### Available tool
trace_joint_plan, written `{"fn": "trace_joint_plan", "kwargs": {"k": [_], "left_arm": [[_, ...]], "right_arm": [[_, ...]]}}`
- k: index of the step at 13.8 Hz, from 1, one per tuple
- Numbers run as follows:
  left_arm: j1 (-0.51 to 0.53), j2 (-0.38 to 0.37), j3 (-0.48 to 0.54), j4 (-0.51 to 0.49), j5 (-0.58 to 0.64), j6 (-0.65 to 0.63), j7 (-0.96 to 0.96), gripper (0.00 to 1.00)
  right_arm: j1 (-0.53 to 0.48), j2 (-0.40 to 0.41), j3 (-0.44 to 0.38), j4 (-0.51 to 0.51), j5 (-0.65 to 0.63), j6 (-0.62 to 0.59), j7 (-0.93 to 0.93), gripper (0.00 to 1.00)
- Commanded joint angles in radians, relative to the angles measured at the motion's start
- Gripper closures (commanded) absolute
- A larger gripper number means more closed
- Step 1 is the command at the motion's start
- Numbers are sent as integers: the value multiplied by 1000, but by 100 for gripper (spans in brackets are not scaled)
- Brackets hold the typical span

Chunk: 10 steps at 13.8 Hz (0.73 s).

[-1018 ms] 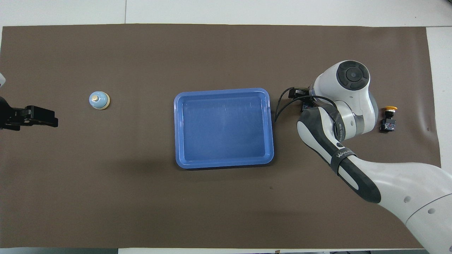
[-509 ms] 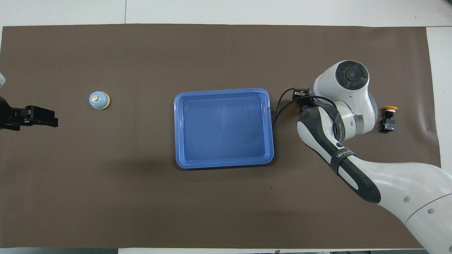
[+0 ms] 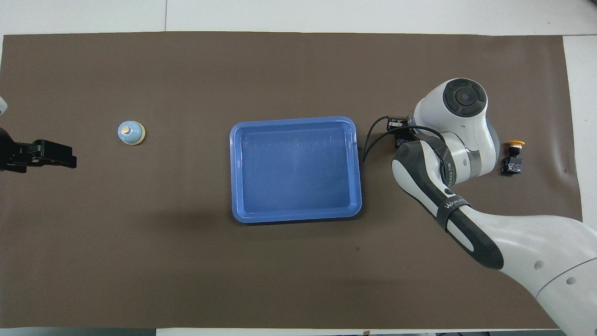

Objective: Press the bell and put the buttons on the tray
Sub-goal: 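Carry the red button with the right gripper over the blue tray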

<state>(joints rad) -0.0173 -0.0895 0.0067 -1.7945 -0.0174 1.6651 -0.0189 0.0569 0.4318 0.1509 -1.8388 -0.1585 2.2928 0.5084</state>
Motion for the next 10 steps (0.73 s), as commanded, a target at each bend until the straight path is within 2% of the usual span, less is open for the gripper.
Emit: {"fn": "trace_joint_plan", "kwargs": {"k": [1,3,4,10], "left_arm": [[2,-10,1,-2,5,-2,-1,0],[2,-10,2,-2,5,-2,-1,0],[2,-10,1,-2,5,-2,-1,0],[2,-10,1,-2,5,-2,-1,0]], "right_arm": [[-5,-22,73,102,-9,-145,32,100],[41,-22,102,183,23,-241,61,100],[70,-22,102,197,57,-246,76,100],[184,-27,102,118,63,-168,75,100]]}}
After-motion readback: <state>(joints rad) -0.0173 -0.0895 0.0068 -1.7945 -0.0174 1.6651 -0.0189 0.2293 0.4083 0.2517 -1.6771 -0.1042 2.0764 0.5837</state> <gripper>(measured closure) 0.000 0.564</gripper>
